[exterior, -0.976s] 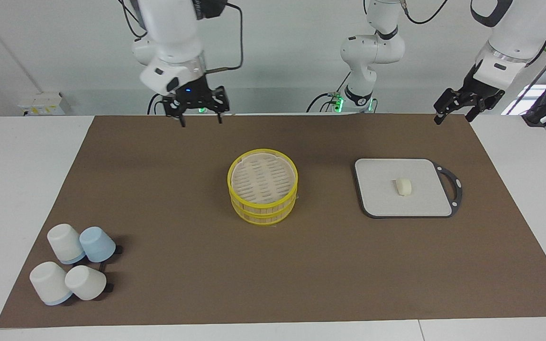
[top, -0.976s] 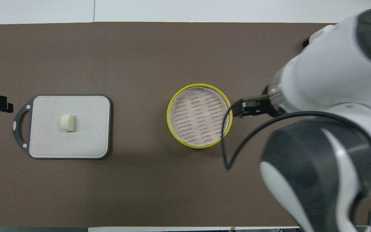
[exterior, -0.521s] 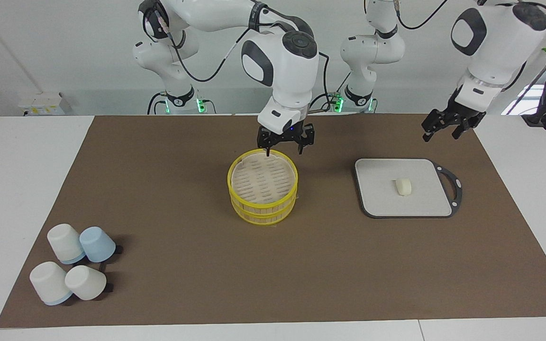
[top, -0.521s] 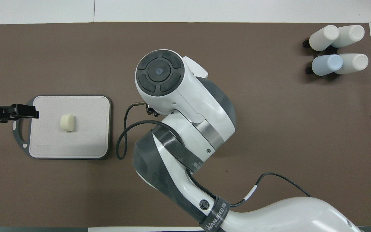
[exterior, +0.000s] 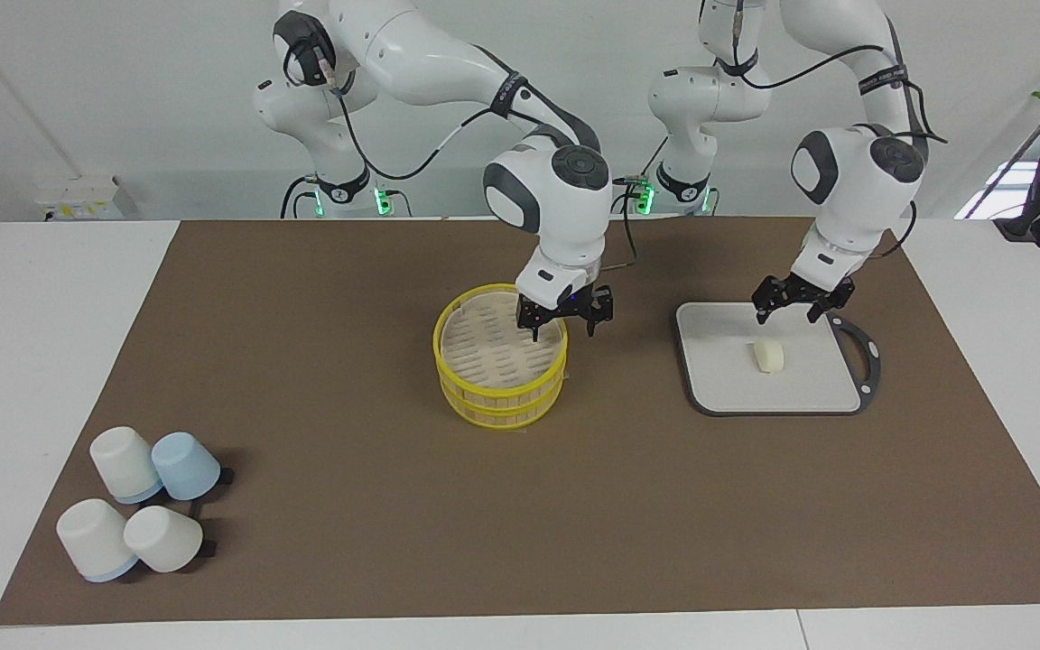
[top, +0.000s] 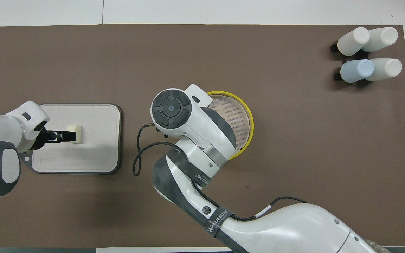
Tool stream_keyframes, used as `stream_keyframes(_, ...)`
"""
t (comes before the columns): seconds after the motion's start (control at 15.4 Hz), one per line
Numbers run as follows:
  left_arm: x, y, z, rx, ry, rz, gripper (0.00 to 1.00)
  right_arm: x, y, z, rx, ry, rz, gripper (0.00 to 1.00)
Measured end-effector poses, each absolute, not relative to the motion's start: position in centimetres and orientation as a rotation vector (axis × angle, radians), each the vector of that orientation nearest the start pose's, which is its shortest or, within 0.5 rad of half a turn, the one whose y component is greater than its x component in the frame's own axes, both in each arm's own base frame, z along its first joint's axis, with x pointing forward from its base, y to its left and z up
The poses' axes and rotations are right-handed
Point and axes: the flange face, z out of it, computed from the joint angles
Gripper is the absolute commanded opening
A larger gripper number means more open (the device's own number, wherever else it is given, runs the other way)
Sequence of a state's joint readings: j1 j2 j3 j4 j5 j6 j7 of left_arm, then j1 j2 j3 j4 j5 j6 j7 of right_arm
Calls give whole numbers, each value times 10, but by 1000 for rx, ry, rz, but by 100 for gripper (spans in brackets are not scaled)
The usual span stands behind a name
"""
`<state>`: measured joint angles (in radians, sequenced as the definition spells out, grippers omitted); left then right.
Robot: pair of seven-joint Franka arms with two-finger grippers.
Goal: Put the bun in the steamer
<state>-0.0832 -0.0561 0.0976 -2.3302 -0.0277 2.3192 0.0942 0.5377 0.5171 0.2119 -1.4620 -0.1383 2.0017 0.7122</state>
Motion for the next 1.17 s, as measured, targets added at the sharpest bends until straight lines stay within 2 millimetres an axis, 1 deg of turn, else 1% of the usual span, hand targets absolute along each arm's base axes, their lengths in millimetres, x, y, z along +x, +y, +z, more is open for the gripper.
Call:
stream_keyframes(0.13, 505, -4, 345, -3159, 131, -55, 99, 531, 453, 393, -3136, -108, -65, 50)
stream_keyframes(0.26, 508, -13, 334, -3154, 157, -62, 99, 528, 453, 397, -3136, -113, -70, 23)
stream_keyframes(0.33, 509, -14, 331, -3153, 161, -70, 99, 528, 452, 398, -3136, -113, -73, 5)
stream_keyframes(0.39, 510, -14, 328, -3152, 164, -71, 99, 527, 452, 399, -3136, -114, -74, 0)
stream_keyframes(0.65, 509, -8, 320, -3148, 199, -53, 99, 526, 455, 399, -3123, -109, -80, 0)
stream_keyframes(0.72, 507, -6, 318, -3148, 199, -54, 96, 525, 456, 399, -3118, -112, -84, 0)
stream_keyframes(0.91, 504, -5, 311, -3144, 195, -92, 58, 527, 455, 402, -3116, -106, -88, 0)
stream_keyframes(0.98, 503, -5, 309, -3144, 195, -93, 49, 531, 453, 409, -3122, -97, -85, 0)
stream_keyframes(1.04, 503, -5, 309, -3144, 195, -93, 41, 537, 445, 421, -3140, -94, -70, 0)
stream_keyframes(1.11, 503, -5, 309, -3144, 195, -94, 36, 545, 432, 438, -3154, -102, -54, 0)
stream_keyframes(1.17, 503, -4, 309, -3144, 195, -95, 34, 556, 414, 458, -3165, -119, -44, 0)
